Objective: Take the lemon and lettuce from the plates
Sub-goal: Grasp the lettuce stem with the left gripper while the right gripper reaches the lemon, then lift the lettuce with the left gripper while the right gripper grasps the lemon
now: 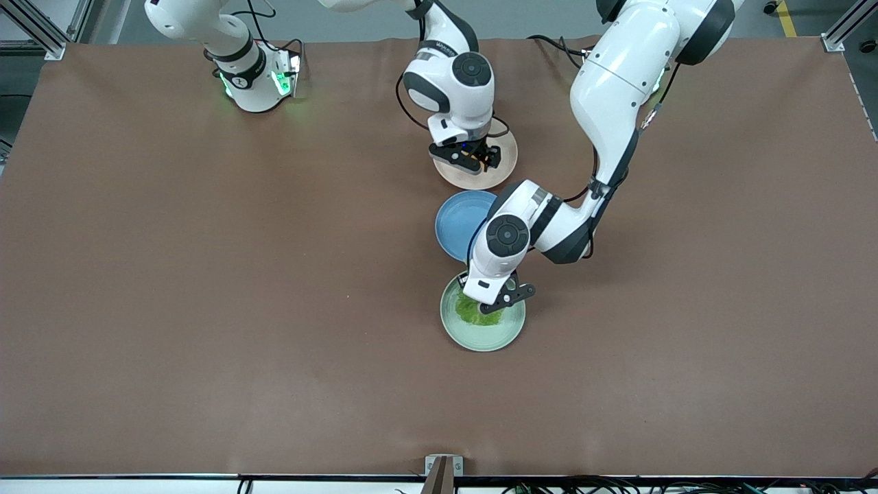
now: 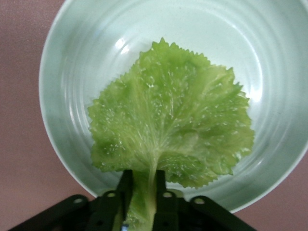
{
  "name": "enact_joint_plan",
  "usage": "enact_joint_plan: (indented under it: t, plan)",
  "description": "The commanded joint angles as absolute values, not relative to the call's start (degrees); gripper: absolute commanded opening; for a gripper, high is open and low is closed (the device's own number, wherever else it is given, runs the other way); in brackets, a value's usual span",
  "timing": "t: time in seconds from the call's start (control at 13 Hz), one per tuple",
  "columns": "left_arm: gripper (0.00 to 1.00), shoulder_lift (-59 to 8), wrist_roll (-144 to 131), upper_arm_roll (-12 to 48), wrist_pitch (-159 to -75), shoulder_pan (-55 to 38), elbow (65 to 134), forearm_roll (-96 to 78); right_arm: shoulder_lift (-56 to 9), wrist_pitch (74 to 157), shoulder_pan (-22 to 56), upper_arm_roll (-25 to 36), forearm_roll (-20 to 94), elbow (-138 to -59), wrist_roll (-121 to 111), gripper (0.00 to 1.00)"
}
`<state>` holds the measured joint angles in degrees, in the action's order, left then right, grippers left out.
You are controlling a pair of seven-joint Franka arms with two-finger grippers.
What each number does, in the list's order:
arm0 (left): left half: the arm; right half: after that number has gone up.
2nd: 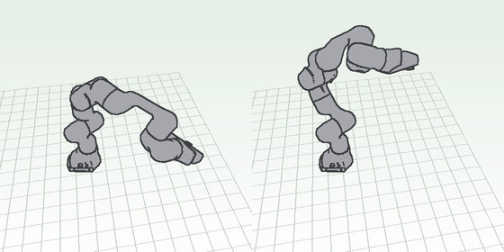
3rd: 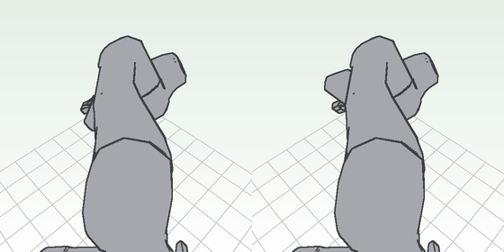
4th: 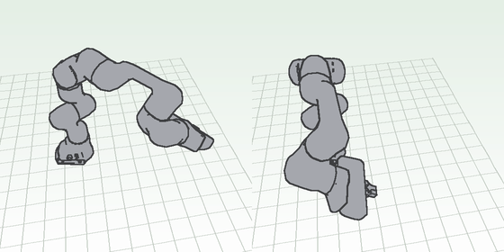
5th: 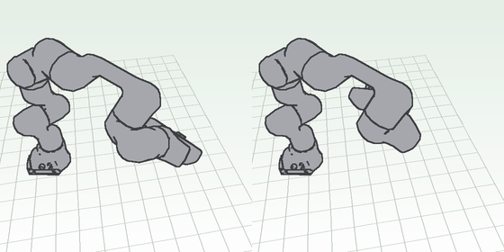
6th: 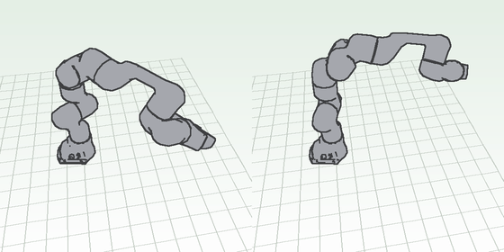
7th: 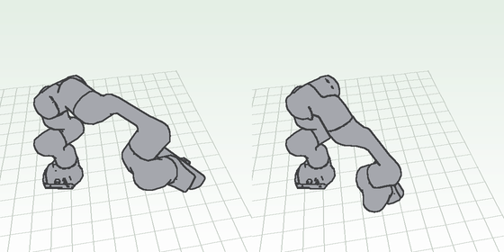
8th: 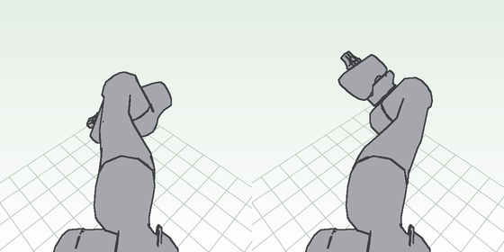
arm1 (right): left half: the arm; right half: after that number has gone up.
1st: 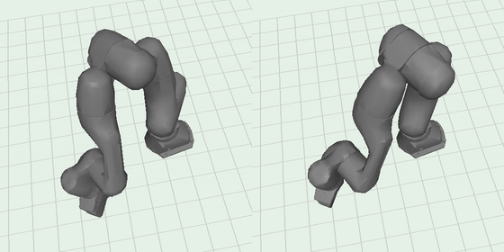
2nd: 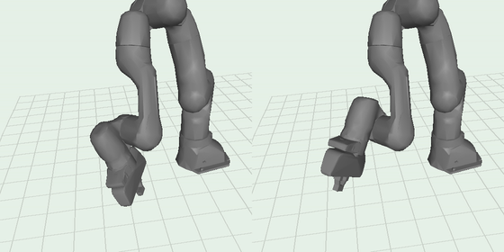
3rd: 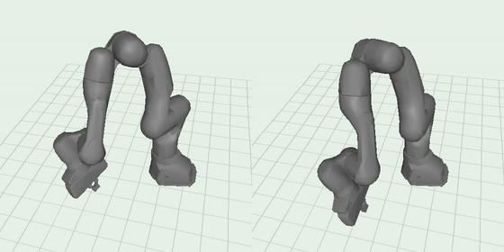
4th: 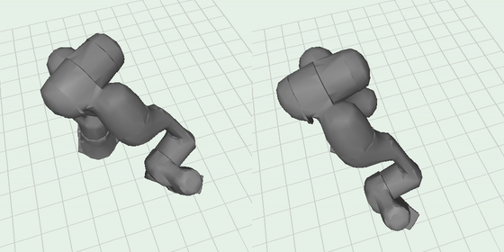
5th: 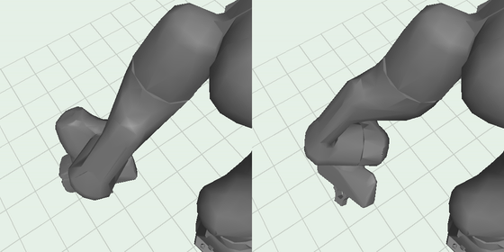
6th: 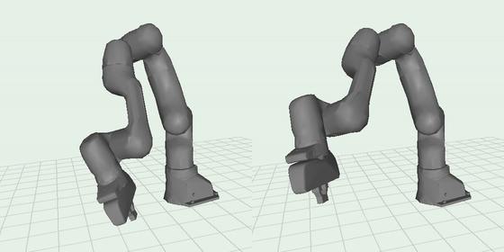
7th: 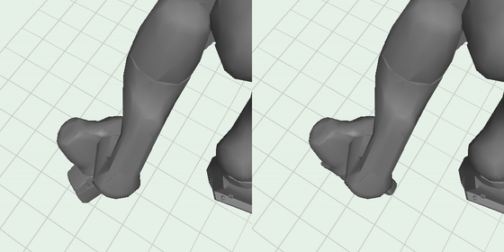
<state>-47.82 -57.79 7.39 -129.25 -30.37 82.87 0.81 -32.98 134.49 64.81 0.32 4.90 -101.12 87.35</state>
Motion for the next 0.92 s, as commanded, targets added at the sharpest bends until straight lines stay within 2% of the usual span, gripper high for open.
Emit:
enact_joint_plan:
  t: [0.0, 0.15, 0.38, 0.62, 0.77, 0.85]
  plan:
    - [0.02, -48.5, -57.7, 6.9, -129.6, -30.7, 81.7, 1.8, -33.7, 134.0, 67.8, 1.2, 4.1, -100.4, 90.1, 1.0]
    - [0.0, -46.8, -57.9, 6.9, -129.3, -30.1, 81.6, 1.8, -34.0, 135.0, 68.4, 1.3, 3.5, -100.4, 91.5, 1.0]
    - [0.0, -42.7, -57.7, 6.8, -127.9, -29.5, 81.6, 1.5, -35.4, 138.1, 68.4, 1.3, 3.5, -100.4, 91.8, 0.93]
    - [0.0, -35.7, -55.7, 6.9, -122.6, -24.5, 82.2, 2.1, -37.3, 141.7, 68.6, 1.4, 3.3, -100.5, 91.8, 0.9]
    - [0.01, -32.2, -48.5, 7.0, -116.5, -19.9, 83.0, 2.0, -37.3, 141.7, 68.6, 1.4, 2.6, -100.5, 91.9, 0.79]
    - [0.01, -31.1, -45.7, 7.0, -115.4, -17.7, 84.3, 2.0, -37.2, 141.5, 68.5, 1.3, 2.4, -100.5, 91.8, 0.64]
